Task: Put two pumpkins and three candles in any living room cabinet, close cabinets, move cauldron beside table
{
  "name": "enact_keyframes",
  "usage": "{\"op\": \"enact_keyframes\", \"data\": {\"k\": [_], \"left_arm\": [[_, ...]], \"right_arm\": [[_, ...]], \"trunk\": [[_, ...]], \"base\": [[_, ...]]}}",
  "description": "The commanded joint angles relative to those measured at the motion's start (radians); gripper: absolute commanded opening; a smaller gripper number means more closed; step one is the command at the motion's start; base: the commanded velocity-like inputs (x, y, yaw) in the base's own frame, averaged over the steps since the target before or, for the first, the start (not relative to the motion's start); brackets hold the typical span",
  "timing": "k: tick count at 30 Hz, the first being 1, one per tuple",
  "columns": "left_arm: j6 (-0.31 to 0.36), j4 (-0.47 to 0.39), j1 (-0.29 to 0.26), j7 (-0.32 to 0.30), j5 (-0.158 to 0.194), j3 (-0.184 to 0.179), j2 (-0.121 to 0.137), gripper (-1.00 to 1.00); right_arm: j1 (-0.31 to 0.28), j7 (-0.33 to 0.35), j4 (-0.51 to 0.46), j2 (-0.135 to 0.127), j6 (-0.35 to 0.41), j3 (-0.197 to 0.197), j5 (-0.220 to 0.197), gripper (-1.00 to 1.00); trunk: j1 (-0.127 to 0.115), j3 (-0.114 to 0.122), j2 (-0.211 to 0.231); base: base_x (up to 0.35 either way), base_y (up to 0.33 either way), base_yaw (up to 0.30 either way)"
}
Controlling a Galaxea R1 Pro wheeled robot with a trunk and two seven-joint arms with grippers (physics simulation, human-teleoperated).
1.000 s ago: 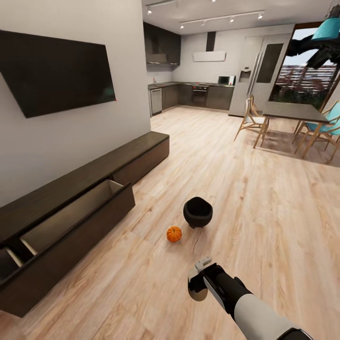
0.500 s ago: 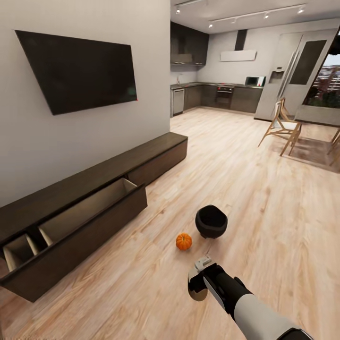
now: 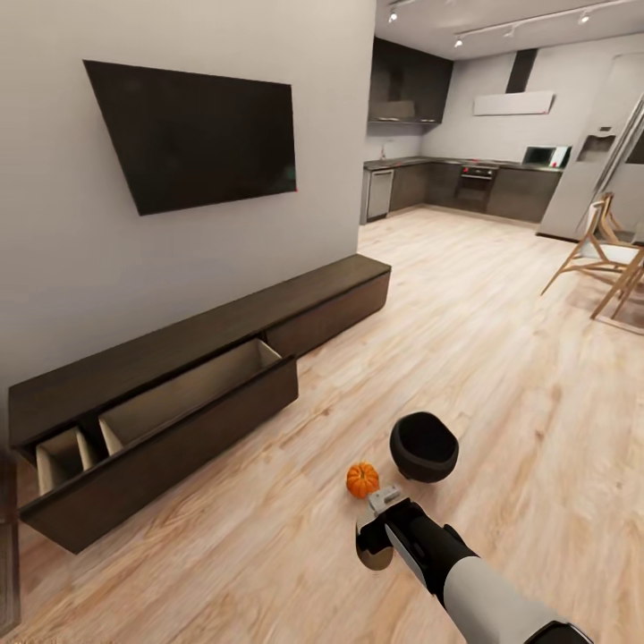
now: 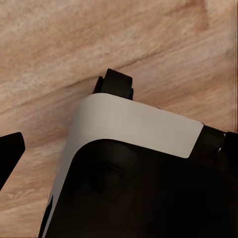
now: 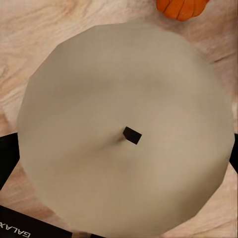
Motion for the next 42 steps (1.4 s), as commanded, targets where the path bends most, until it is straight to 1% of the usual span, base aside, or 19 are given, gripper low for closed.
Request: {"op": "enact_keyframes", "data": {"k": [1, 42], "left_arm": [[0.0, 0.0, 0.0, 0.0, 0.0, 0.0, 0.0, 1.0], [0.0, 0.0, 0.0, 0.0, 0.0, 0.0, 0.0, 1.0]], "right_arm": [[0.0, 0.0, 0.0, 0.0, 0.0, 0.0, 0.0, -1.0], [0.0, 0.0, 0.0, 0.0, 0.0, 0.0, 0.0, -1.0]], "trunk": [[0.0, 0.0, 0.0], [0.0, 0.0, 0.0]], "base": [[0.222, -0.243, 0.291], [0.222, -0.243, 0.291]]}}
